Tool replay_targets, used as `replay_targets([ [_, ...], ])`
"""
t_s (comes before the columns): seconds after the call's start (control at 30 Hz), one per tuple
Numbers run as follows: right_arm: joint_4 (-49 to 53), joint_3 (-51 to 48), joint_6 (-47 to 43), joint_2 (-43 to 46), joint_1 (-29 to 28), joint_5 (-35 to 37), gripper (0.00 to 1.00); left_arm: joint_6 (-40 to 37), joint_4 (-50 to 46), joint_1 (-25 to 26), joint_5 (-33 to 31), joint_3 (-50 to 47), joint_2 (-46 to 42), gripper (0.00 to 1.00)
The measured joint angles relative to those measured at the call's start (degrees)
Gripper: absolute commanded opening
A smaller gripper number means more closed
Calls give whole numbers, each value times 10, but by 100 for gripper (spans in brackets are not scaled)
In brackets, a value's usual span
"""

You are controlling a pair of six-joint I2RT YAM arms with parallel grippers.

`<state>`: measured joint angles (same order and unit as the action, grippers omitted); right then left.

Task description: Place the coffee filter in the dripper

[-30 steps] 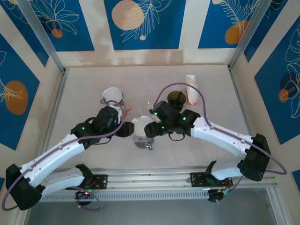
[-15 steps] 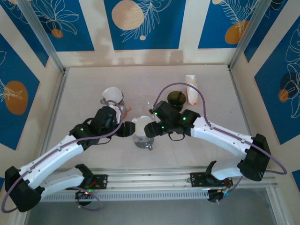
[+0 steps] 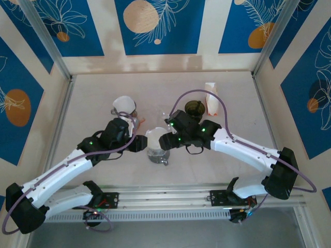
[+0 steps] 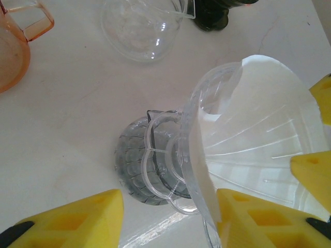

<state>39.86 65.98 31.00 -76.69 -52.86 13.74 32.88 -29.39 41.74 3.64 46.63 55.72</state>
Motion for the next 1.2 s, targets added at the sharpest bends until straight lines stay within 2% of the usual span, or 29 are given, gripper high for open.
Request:
replay_targets([
  [0.17,0,41,-7,-16,13,-4,69,0,0,0,0,-2,0,51],
  [0.4,19,96,-20,-90,28,-27,69,0,0,0,0,-2,0,51],
  [1.2,70,130,-48,-182,30,-47,69,0,6,-7,9,-3,4,51],
])
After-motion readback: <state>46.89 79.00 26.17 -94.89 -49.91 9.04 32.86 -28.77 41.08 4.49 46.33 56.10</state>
